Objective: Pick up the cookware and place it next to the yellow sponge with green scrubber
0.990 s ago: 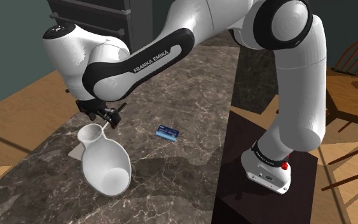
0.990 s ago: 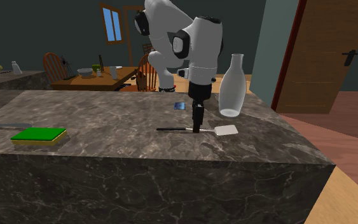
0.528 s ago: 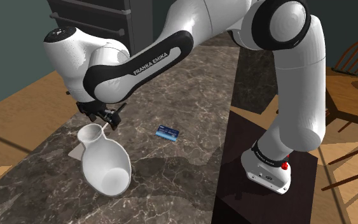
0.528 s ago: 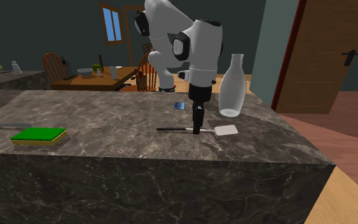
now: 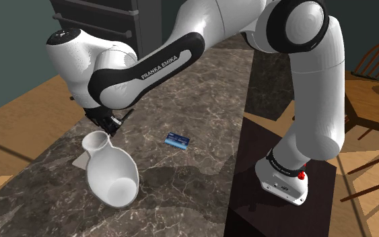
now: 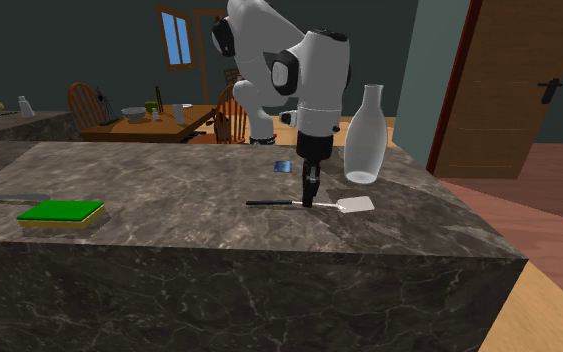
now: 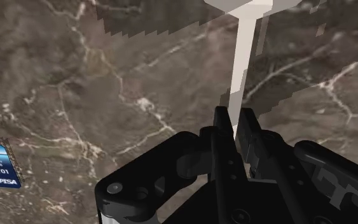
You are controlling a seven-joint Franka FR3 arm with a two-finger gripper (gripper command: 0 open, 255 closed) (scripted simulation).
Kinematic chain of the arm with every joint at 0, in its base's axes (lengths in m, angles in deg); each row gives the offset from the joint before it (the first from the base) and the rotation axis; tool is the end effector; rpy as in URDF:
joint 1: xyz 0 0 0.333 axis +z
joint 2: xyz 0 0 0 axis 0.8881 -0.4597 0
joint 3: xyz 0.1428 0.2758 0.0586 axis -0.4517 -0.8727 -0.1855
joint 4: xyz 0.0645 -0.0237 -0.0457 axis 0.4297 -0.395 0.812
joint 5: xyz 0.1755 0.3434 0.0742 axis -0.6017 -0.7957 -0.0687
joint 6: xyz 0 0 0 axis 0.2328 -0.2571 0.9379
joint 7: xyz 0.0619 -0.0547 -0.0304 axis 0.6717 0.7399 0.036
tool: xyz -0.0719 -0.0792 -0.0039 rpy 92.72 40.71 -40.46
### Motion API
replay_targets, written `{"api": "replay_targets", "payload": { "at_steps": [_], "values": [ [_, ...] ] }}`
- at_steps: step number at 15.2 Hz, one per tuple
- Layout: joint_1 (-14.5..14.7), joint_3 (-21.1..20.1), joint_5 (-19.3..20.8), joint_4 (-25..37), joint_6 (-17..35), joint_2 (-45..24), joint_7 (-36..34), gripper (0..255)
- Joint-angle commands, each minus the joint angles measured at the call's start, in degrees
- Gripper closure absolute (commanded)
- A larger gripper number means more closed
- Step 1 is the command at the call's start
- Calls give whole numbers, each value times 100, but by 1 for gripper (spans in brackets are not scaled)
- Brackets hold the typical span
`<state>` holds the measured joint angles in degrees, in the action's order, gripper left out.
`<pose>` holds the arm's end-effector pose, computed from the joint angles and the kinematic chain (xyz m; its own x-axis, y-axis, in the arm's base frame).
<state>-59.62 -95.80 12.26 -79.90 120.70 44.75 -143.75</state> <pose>0.5562 0.3899 0.3385 0.3046 -0.9502 0.0665 -0.9522 -0.3053 -0.0006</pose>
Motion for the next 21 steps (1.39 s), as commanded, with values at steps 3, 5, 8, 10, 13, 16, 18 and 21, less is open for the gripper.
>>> {"api": "replay_targets", "payload": {
  "at_steps": [3,5,8,10,13,16,18,21],
  "values": [
    [0,0,0,0,0,0,0,255],
    [-15,-35,-52,58,-111,66,37,255],
    [-32,-84,-127,156,-282,159,90,255],
    [-41,-113,-174,229,-399,216,125,255],
    [-48,-154,-240,351,-579,294,176,255],
    [-49,-190,-300,487,-765,364,225,255],
    [-45,-211,-336,587,-892,404,257,255],
    [-34,-238,-382,743,-1082,455,300,255]
  ]
}}
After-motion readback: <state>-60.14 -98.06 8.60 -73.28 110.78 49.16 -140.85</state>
